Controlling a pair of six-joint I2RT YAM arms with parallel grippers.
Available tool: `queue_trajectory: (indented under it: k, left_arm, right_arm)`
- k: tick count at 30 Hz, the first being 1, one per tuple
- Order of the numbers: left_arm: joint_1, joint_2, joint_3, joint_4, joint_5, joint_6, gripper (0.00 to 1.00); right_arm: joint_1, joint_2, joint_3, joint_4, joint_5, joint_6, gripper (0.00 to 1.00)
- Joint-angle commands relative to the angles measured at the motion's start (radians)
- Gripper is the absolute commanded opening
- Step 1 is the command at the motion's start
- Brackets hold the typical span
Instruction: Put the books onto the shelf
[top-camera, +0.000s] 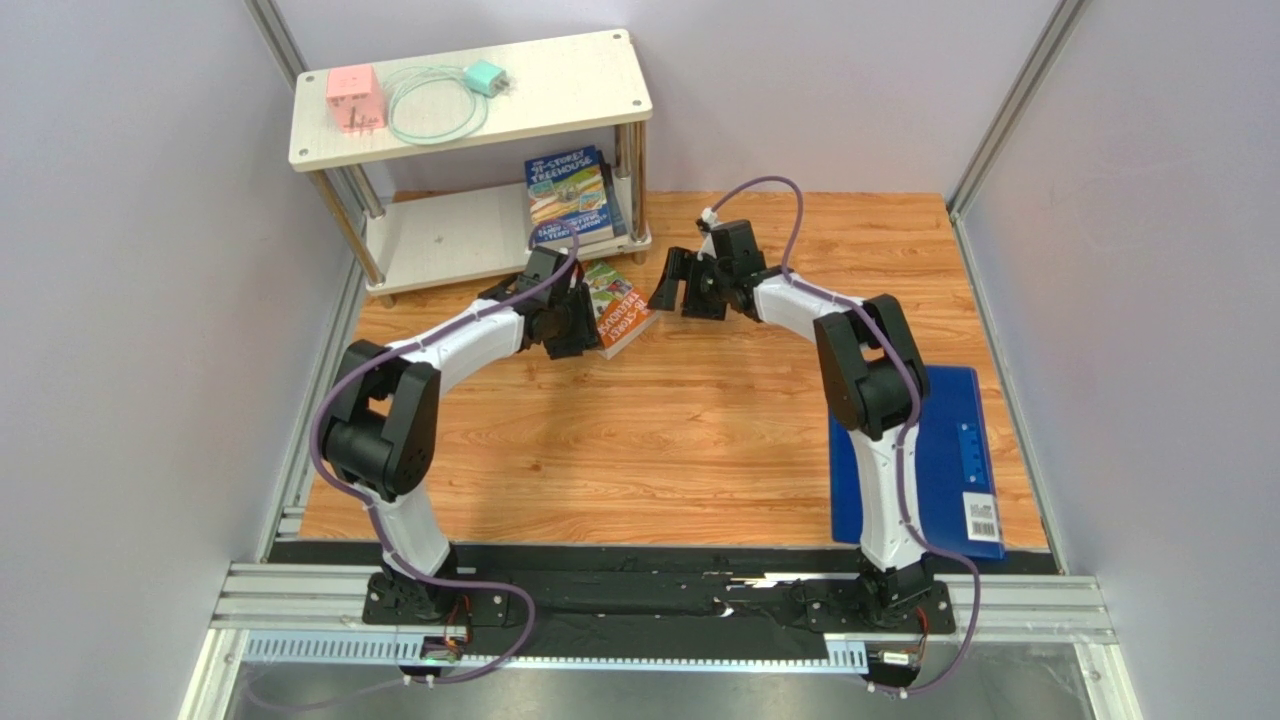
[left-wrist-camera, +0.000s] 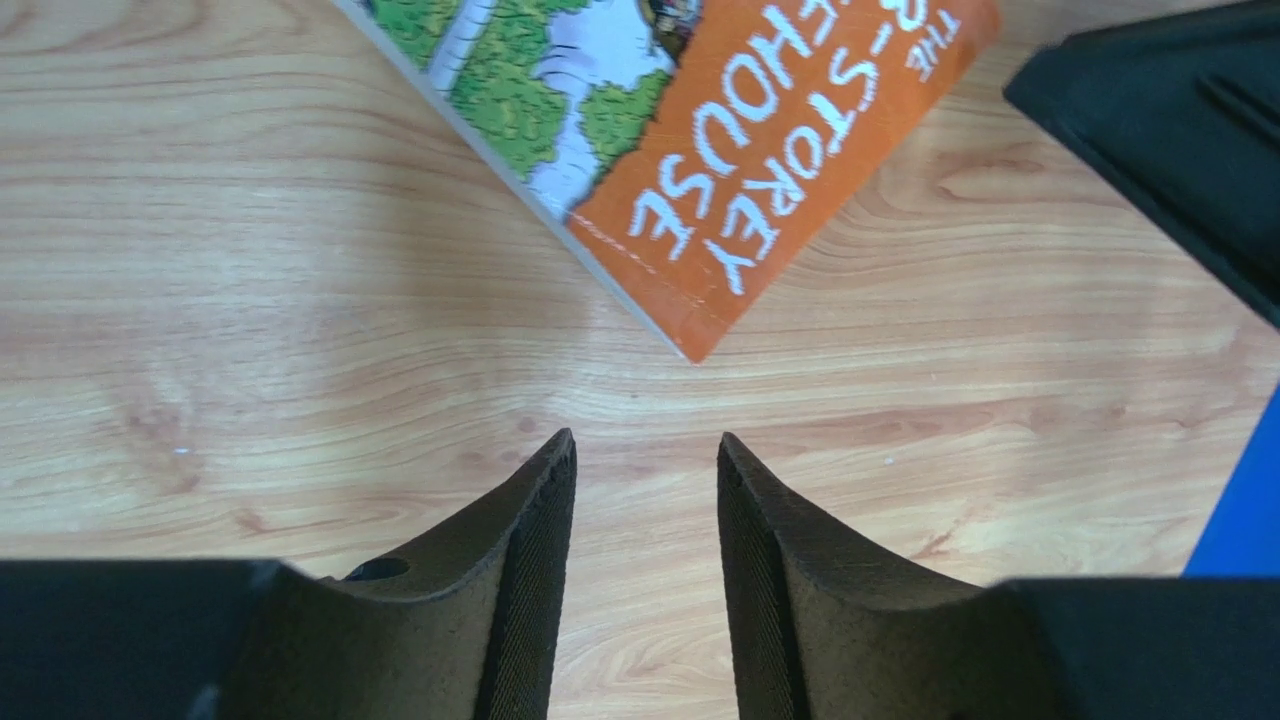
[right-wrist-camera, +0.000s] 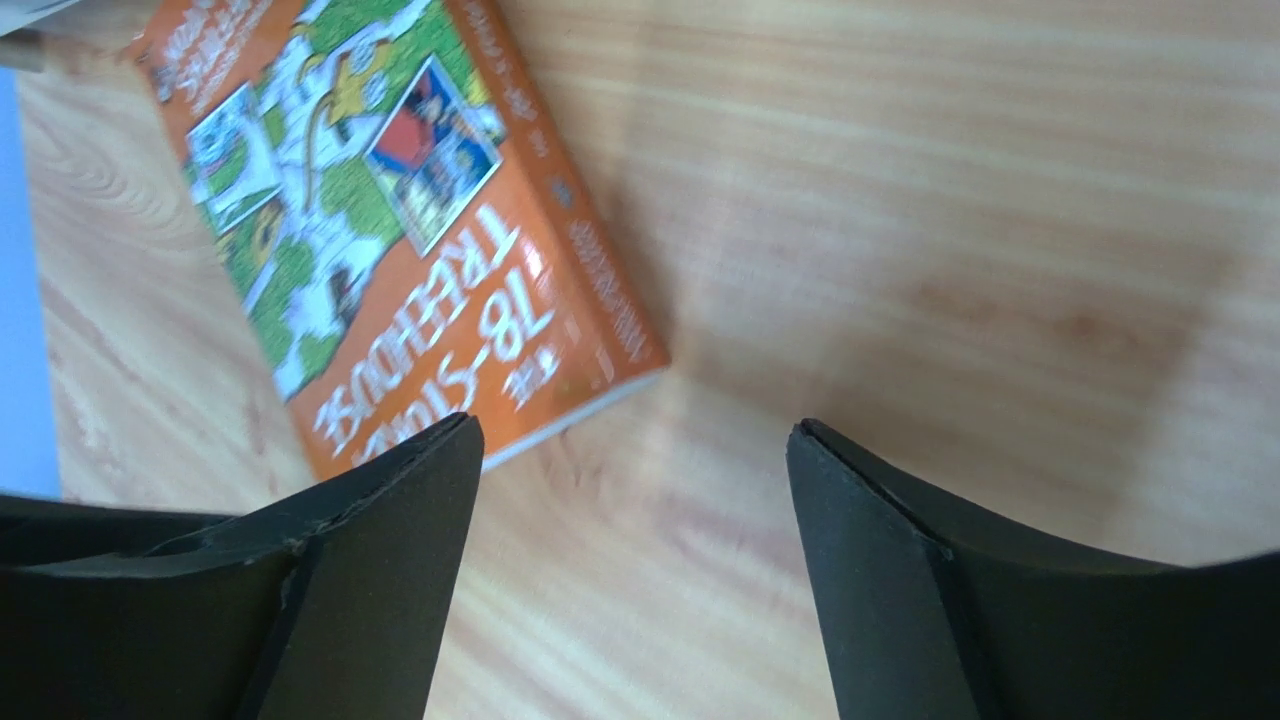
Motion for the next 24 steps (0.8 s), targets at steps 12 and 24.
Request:
queue_trajectory:
  k: [12, 24]
  left_arm:
    - [0.139, 0.127, 0.129, 0.003, 0.042, -0.016, 0.54]
    - [0.143, 0.267, 0.215, 0.014, 0.111, -0.035, 0.52]
  right_arm:
    - [0.004, 0.255, 0.410, -0.097, -0.091, -0.015, 0.61]
    - [0.091, 0.181, 0.231, -0.097, -0.132, -0.011, 0.12]
